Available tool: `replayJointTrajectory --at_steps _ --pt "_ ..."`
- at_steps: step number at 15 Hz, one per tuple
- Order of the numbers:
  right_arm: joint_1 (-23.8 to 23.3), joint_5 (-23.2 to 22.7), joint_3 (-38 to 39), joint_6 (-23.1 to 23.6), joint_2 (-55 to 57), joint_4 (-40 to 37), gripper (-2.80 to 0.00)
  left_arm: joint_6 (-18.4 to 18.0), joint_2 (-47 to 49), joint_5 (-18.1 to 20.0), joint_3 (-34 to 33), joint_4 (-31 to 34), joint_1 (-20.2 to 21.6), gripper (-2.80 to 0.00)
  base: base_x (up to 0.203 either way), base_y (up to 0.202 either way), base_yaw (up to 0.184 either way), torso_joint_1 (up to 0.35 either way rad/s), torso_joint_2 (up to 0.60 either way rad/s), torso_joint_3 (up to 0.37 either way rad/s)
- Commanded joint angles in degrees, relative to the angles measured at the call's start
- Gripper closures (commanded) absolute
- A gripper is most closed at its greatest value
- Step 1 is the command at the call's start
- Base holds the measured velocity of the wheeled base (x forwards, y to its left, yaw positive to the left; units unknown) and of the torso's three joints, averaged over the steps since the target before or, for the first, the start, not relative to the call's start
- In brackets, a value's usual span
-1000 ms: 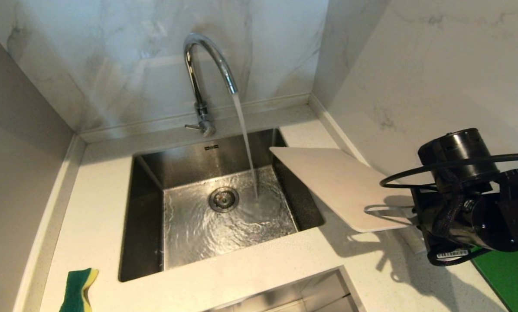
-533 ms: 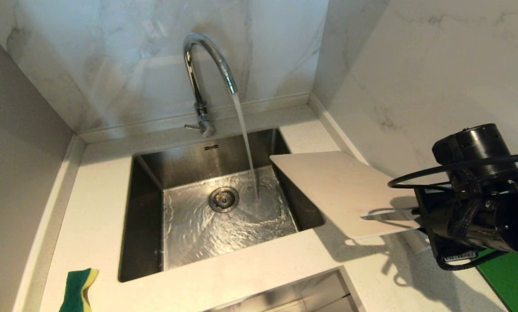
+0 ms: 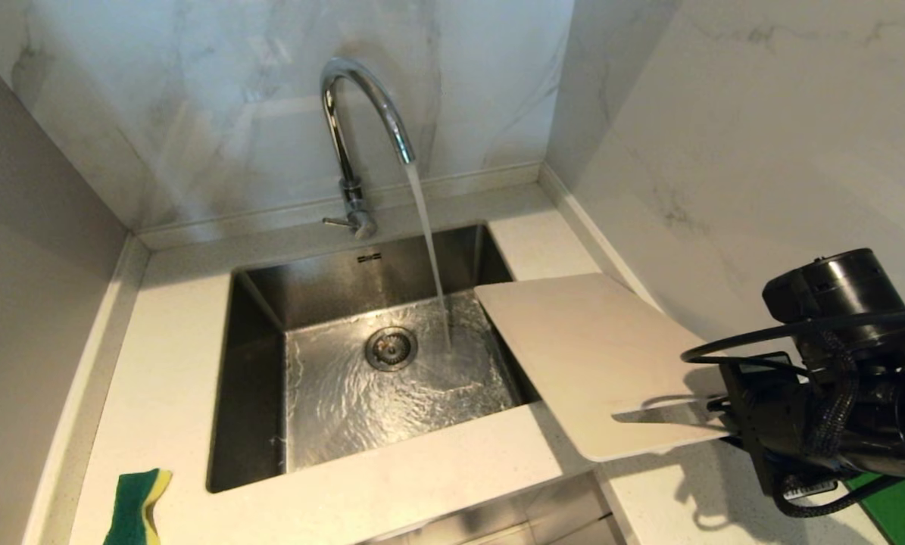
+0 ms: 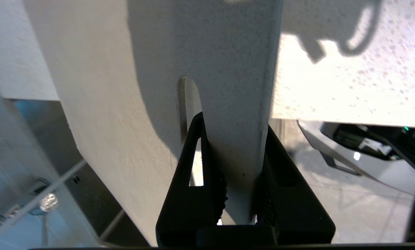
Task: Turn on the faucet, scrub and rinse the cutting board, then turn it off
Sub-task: Put down the cutting board
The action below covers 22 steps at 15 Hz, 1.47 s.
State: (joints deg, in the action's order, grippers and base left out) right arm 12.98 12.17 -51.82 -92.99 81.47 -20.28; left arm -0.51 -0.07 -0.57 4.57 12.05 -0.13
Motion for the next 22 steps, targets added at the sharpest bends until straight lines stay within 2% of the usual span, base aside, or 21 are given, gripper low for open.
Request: replayJointTrajectory --at_steps 1,5,14,18,22 --pt "0.02 -1.19 1.37 -0.53 0.09 -0.11 0.00 -0.02 -0.01 -0.04 0.00 0.08 0.04 0.00 0.000 0.000 0.000 0.000 0.00 0.000" --pt "0.02 -5.41 2.95 -0.53 3.22 0.22 0.00 -0.02 -0.01 -0.04 0.00 0.08 0.02 0.00 0.000 0.000 0.000 0.000 0.00 0.000" --pt "-0.06 -5.97 3.68 0.15 8.90 3.99 0.00 -0.02 -0.01 -0.04 0.00 0.08 0.03 0.00 0.000 0.000 0.000 0.000 0.00 0.000" --pt "-1.34 -8.42 4.04 2.73 11.08 6.12 0.00 -0.02 -0.01 -0.04 0.00 0.08 0.02 0.00 0.000 0.000 0.000 0.000 0.00 0.000" --pt "-1.38 -9.53 3.83 2.90 13.80 6.31 0.00 -0.02 -0.01 -0.04 0.00 0.08 -0.03 0.00 0.000 0.000 0.000 0.000 0.00 0.000"
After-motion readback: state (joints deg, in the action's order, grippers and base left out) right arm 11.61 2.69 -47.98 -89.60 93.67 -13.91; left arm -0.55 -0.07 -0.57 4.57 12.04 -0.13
